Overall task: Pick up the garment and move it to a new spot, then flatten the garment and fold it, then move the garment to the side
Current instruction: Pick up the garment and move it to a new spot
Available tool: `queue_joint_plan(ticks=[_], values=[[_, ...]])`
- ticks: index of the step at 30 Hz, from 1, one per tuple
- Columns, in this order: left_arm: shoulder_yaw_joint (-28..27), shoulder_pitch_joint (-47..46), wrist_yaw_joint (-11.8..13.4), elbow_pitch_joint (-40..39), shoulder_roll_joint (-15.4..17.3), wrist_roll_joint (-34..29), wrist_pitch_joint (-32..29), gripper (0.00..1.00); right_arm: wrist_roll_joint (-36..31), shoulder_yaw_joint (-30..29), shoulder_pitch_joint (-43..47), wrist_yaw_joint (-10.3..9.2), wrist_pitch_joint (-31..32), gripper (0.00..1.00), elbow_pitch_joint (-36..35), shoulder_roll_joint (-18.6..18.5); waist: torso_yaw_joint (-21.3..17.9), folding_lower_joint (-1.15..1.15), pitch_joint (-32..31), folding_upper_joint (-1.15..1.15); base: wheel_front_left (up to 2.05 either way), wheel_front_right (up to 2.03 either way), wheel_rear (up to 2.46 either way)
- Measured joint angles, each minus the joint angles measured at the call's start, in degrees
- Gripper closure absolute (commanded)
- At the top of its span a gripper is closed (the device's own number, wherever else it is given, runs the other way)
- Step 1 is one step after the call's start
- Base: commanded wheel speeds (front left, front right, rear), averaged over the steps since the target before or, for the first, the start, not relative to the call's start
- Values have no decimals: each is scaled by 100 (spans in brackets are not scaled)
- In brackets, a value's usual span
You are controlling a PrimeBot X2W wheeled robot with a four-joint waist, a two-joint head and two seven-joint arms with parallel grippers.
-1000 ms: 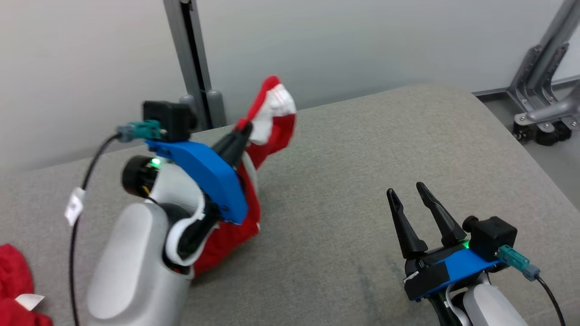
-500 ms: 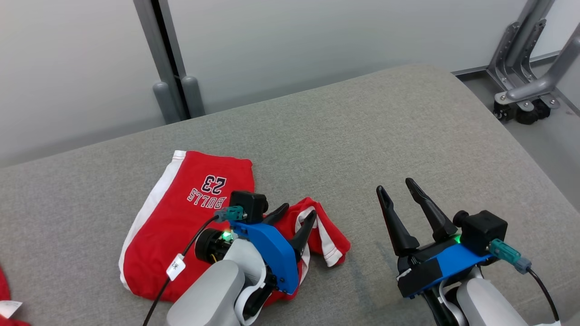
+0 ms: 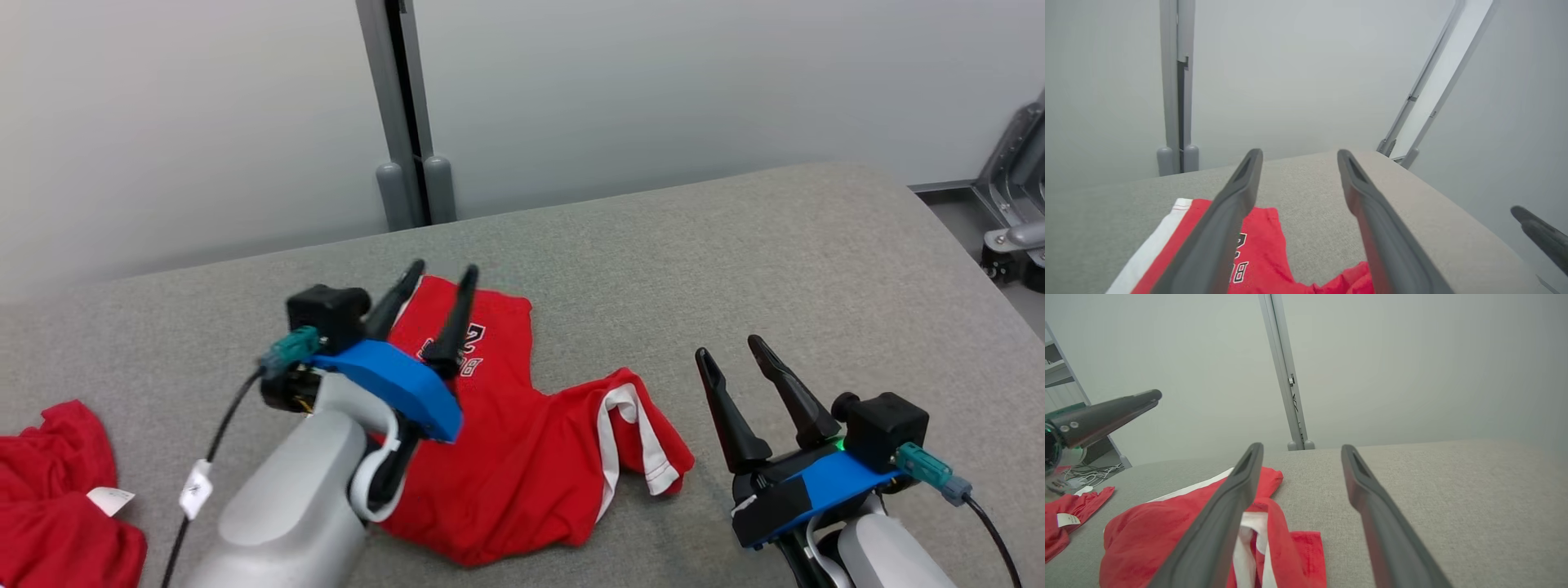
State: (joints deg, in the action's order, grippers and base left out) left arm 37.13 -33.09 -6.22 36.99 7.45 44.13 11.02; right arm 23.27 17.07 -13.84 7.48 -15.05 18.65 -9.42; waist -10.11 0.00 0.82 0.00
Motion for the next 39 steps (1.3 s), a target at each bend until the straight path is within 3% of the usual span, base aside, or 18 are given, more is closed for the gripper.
queue_joint_plan(ticks=[4,11,19,25,30,39], values=[[-372,188,367,-397,449,-27,229,0,-35,-45,27,0,1,0,-24,-14,161,0,-36,0,0,0,0],[-976,1105,1021,-1301,925,-207,386,0,-55,-113,62,1,0,0,-78,-36,302,0,-65,0,0,0,0],[-2138,2305,1452,-2376,871,-961,398,0,-122,-350,151,0,1,0,-229,-48,298,0,-23,0,0,0,0],[-2682,3027,1339,-2885,492,-1712,397,0,-197,-590,323,1,1,0,-350,-1,296,0,73,0,0,0,0],[-2927,3540,1065,-3000,156,-2184,397,0,-227,-650,353,0,1,0,-408,13,303,0,141,0,0,0,0],[-3233,3429,617,-2747,-157,-2531,398,0,-283,-619,299,1,1,0,-430,-34,415,0,113,0,0,0,0]])
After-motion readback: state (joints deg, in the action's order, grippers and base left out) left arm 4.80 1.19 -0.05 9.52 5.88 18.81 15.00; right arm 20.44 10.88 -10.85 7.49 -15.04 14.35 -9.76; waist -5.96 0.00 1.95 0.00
